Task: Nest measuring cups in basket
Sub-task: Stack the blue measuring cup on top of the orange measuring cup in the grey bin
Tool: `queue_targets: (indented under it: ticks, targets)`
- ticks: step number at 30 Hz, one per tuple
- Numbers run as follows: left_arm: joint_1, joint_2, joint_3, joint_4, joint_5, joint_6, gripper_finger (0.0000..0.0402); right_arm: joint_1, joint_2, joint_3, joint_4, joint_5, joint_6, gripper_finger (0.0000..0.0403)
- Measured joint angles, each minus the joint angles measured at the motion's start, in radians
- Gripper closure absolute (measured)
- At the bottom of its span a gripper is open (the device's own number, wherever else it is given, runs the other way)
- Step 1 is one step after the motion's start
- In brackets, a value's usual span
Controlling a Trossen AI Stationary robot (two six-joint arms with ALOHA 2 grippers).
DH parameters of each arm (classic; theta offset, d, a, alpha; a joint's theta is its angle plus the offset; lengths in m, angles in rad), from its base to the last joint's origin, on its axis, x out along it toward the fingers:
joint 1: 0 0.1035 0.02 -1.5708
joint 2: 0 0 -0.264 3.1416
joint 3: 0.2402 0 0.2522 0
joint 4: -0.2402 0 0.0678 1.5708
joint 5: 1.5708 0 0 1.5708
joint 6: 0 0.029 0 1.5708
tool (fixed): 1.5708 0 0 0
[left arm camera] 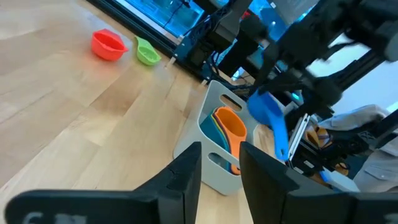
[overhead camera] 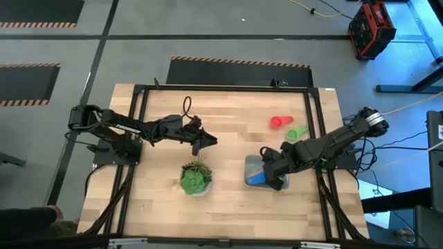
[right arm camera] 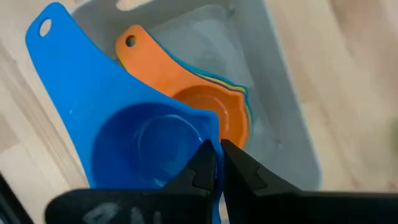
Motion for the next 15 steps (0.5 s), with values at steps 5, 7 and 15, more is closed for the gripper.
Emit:
queue_targets:
  ticks: [5,7,15]
  targets:
    - [0.000,0.000,0.000,0.000,0.000,0.000,0.0299,-0.002,0.000,-0.083,0.103,-0.012,0.002,0.0383]
    - [0.000,0.000,0.000,0.000,0.000,0.000,0.0299,-0.002,0.000,-0.094,0.098,-0.010,0.008,0.0383]
    - [0.000,0.000,0.001,0.000,0.001,0.000,0.0300,-0.002,0.006,-0.098,0.095,0.006,-0.010,0.0383]
